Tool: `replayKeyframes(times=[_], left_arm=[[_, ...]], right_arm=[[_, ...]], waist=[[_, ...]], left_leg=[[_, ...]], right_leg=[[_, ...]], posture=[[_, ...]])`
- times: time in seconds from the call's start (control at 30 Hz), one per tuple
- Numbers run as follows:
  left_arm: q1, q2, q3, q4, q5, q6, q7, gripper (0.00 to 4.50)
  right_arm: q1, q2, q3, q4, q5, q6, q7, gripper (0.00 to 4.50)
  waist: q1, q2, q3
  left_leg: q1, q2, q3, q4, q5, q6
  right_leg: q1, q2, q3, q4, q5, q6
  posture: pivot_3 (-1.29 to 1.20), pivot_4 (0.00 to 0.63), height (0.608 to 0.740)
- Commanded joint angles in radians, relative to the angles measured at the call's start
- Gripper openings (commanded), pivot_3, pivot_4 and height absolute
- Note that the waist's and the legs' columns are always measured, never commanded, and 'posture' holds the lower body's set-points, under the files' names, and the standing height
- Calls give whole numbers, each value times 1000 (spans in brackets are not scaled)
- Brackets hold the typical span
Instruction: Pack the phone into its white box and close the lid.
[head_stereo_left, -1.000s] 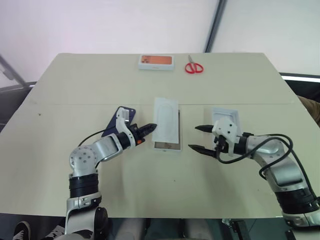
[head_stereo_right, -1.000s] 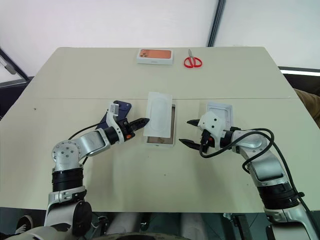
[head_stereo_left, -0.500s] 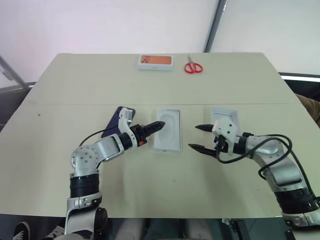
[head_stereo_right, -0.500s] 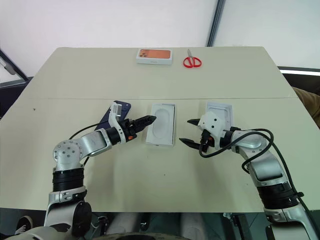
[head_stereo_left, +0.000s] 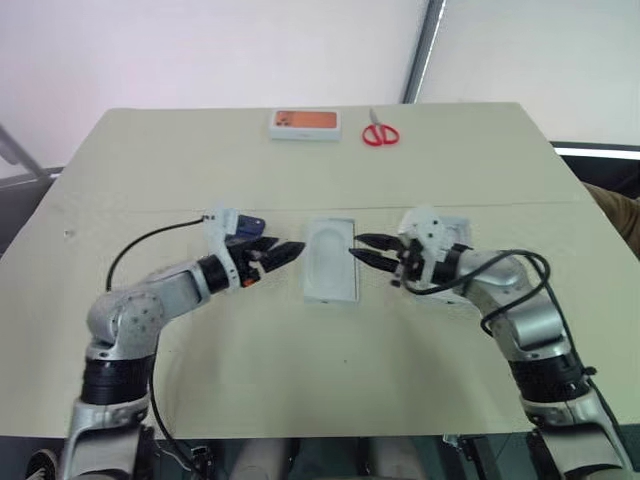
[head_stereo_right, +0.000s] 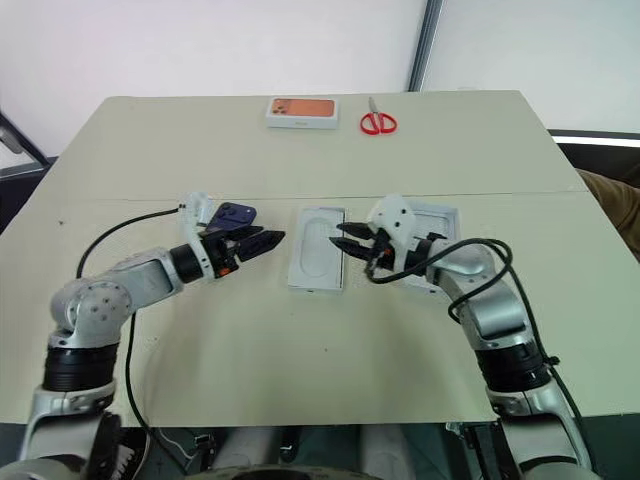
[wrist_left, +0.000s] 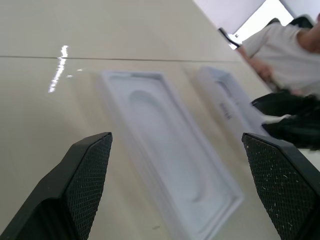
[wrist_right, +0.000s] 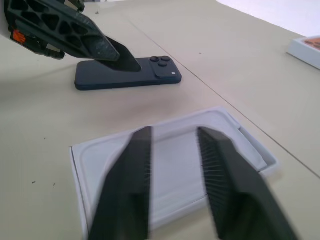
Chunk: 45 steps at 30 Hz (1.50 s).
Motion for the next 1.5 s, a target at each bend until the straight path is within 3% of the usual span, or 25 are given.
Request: replayKeyframes(times=[0.03,0.23,0.53,0.8,1.07,1.23,1.5], left_arm=[[34,69,-15,16,131,-188,-155,4411],[104,105,52,47,193,-347,-277,4411],[125,72,73,30,211,-361,-265,4411],[120,55,71,29,216,-358,-250,4411],[105,40,64,38,213,-353,-250,4411],[98,33,62,41,219,-352,-243,4411],[41,112,122,157,181,-190,-240,4411]], right_arm=[[-43,63,101,47,-110,-36,-73,43],[-101,119,186,149,-217,-49,-118,43],[-92,58,273,196,-324,-88,-42,43],[-91,96,239,169,-288,-62,-31,43],[-136,166,117,115,-156,19,-43,43],[-153,129,134,174,-224,-34,-60,43],[-184,194,123,161,-195,-25,-84,43]], waist=[[-2,0,0],[-2,0,0],[-3,0,0],[-4,0,0],[-4,0,0],[-2,0,0],[-11,0,0]], left_leg=[[0,0,0,0,0,1],[-6,0,0,1,1,-2],[-6,1,0,1,-1,2],[-6,1,0,1,0,1],[-6,1,0,1,0,1],[-6,1,0,1,0,1],[-7,2,1,0,0,0]], right_leg=[[-1,0,0,0,0,0],[-12,-1,1,1,1,-1],[-12,0,0,2,1,-1],[-12,1,0,3,1,-1],[-12,1,1,4,1,-1],[-13,1,1,4,1,-1],[-12,3,2,7,1,-1]], posture=[[0,150,740],[0,150,740],[0,150,740],[0,150,740],[0,150,740],[0,150,740],[0,150,740]])
